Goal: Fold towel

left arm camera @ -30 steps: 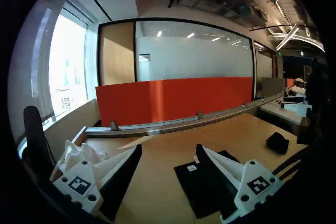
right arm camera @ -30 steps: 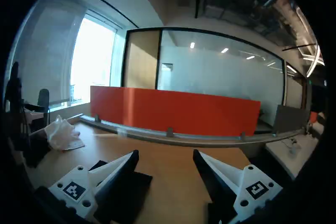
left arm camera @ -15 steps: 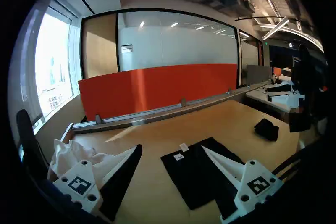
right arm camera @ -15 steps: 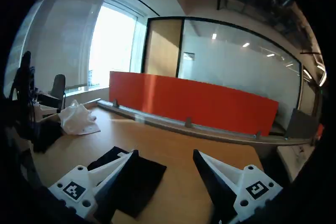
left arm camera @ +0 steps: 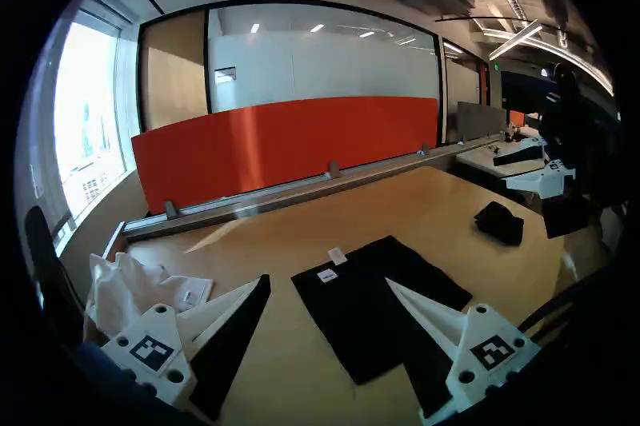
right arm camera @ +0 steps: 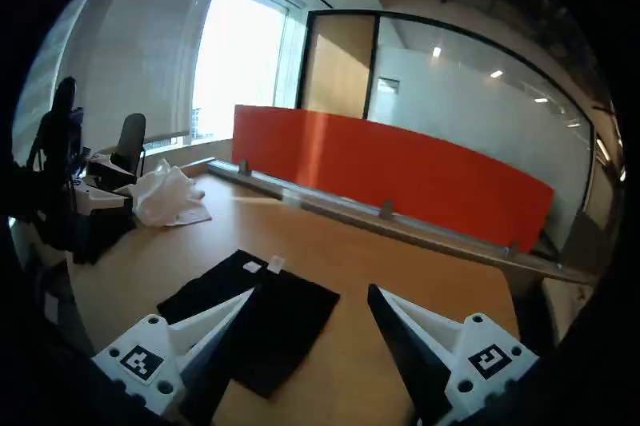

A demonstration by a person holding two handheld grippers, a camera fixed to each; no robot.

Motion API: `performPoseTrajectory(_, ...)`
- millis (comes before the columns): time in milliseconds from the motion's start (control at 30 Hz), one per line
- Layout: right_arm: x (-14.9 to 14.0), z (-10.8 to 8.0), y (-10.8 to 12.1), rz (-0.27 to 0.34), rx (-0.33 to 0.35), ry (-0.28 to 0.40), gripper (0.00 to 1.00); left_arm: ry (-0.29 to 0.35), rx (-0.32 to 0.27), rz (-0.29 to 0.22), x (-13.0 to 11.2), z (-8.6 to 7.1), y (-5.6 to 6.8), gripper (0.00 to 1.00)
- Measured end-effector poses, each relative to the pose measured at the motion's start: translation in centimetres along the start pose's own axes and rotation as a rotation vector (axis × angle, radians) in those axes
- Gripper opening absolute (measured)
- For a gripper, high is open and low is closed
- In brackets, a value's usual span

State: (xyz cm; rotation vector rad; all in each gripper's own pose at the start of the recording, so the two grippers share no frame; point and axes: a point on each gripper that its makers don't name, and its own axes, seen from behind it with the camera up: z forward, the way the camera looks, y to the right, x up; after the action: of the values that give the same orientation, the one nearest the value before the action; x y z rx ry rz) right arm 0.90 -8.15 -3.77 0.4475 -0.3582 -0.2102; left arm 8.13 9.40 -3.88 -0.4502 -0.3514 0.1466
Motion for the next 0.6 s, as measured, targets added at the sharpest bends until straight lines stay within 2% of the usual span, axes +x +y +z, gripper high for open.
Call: performPoseTrajectory(600, -6.6, 2.9, -2.0, -0.011, 0.052, -0.119, 1.00, -0.116, -0.068, 0.025, -6.9, 2.8, 2.8, 0.95)
